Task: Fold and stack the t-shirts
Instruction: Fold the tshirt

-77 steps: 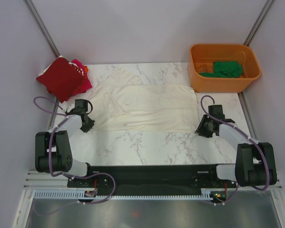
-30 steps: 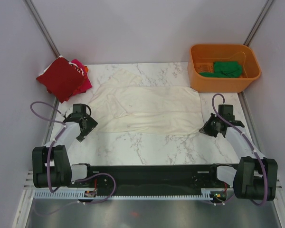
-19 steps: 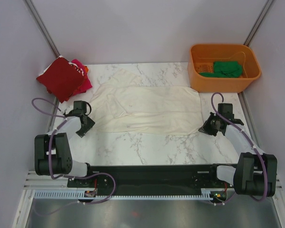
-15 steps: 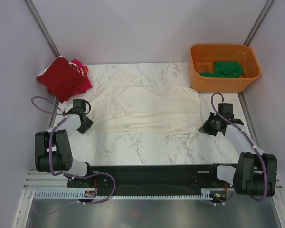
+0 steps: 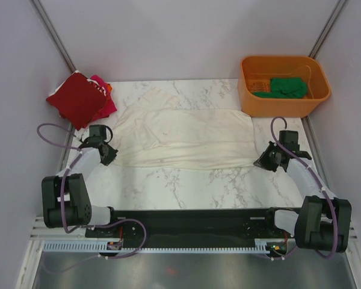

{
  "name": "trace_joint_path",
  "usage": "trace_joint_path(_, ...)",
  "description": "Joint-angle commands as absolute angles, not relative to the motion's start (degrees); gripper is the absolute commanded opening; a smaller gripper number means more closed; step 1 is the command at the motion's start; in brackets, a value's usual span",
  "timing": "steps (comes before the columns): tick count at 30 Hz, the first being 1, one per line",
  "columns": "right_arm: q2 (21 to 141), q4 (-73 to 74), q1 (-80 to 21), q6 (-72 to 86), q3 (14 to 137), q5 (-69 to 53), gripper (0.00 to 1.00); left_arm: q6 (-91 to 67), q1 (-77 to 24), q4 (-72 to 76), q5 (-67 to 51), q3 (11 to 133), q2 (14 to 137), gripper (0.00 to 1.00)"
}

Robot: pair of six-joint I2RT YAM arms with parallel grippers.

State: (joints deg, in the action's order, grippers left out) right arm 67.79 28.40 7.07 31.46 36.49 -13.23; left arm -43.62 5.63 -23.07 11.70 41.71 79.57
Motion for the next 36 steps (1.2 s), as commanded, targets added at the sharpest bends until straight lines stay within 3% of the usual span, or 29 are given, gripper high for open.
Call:
trace_joint_path(1,65.22,29.62,7.82,30.85,38.94,-13.71,0.0,-44.21,5.98,-26.52,5.92,41.22,71.83,0.02)
trace_joint_path(10,57.14,35.23,8.61,31.73,37.36,-13.45,0.0,-42.19,5.98,-41.55,-1.93,40.96,53.03,0.02)
trace_joint_path(19,54.84,39.54,11.95,34.27,36.21,-14.06,0.0,-43.16,5.89,-53.95,-6.15,44.56,43.43,0.03)
trace_joint_path(26,52.82,44.29,13.53,36.04,36.38,-13.01,0.0,-41.93,5.89,-61.51,-5.89,45.97,39.29,0.06)
trace_joint_path(29,51.07,47.45,13.54,35.6,37.53,-10.82,0.0,-40.43,5.89,-64.68,-7.82,46.05,36.66,0.14)
trace_joint_path(30,49.76,47.98,13.54,35.33,37.44,-10.72,0.15,-39.3,5.89,-65.3,-9.82,45.88,35.78,0.41)
trace_joint_path(31,49.14,48.42,13.62,35.16,37.27,-10.64,0.33,-38.33,5.89,-66.17,-10.71,45.97,34.81,0.6)
trace_joint_path(33,48.17,48.69,13.54,34.81,37.44,-11.16,0.97,-37.18,4.84,-70.3,-11.34,46.84,32.88,0.87)
trace_joint_path(36,47.2,49.92,13.45,35.33,40.32,-10.11,0.98,-36.57,3.96,-72.24,-10.99,49.12,31.82,0.89)
